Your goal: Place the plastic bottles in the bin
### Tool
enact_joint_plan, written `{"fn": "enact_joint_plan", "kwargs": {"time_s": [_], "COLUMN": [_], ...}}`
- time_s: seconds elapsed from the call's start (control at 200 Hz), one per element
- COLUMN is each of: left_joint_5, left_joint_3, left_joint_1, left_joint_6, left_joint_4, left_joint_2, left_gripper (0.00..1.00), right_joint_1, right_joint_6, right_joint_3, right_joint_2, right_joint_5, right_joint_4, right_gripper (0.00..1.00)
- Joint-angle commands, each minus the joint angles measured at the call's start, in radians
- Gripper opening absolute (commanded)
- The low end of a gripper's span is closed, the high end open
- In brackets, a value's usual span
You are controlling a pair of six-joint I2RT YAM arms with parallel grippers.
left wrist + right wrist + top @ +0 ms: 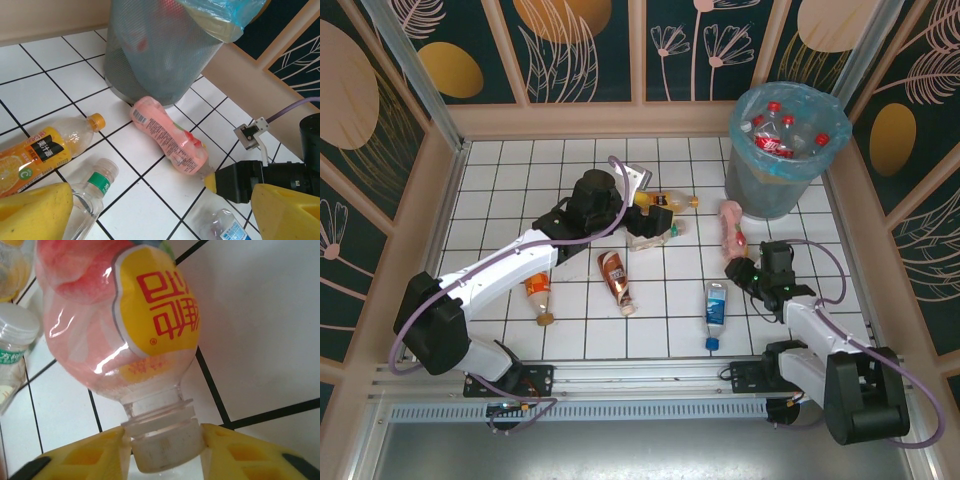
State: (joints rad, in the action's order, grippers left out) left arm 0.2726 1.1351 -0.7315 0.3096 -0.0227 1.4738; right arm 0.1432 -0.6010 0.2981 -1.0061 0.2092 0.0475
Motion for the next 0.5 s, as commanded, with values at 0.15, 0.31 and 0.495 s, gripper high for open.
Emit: {"fn": "enact_joint_plan", "kwargs": {"time_s": [0.15,0.31,0.495], "left_joint_5": [-0.144,-0.236,-0.373], "left_joint_3": [-0.031,-0.190,-0.208], "left_joint_1": [0.000,0.000,0.000], "left_joint_6": [-0.141,-0.437,-0.736], "left_joint_4": [-0.051,-0.218,-0.191], "left_joint_2": [-0.078,-0.227,-0.289], "left_gripper": [0.92,0.99,0.99], "right_joint_1": [-0.010,-0.005,0.022], "right_joint_6": [0.025,0.023,0.027], "right_joint_3": [0.045,0.136,0.250], "right_joint_2": [0.092,0.201,0.239], "right_joint_5": [0.049,0.158,0.174], "right_joint_4": [0.110,0.255,0.406], "right_gripper": [0.11,0.00,0.03]}}
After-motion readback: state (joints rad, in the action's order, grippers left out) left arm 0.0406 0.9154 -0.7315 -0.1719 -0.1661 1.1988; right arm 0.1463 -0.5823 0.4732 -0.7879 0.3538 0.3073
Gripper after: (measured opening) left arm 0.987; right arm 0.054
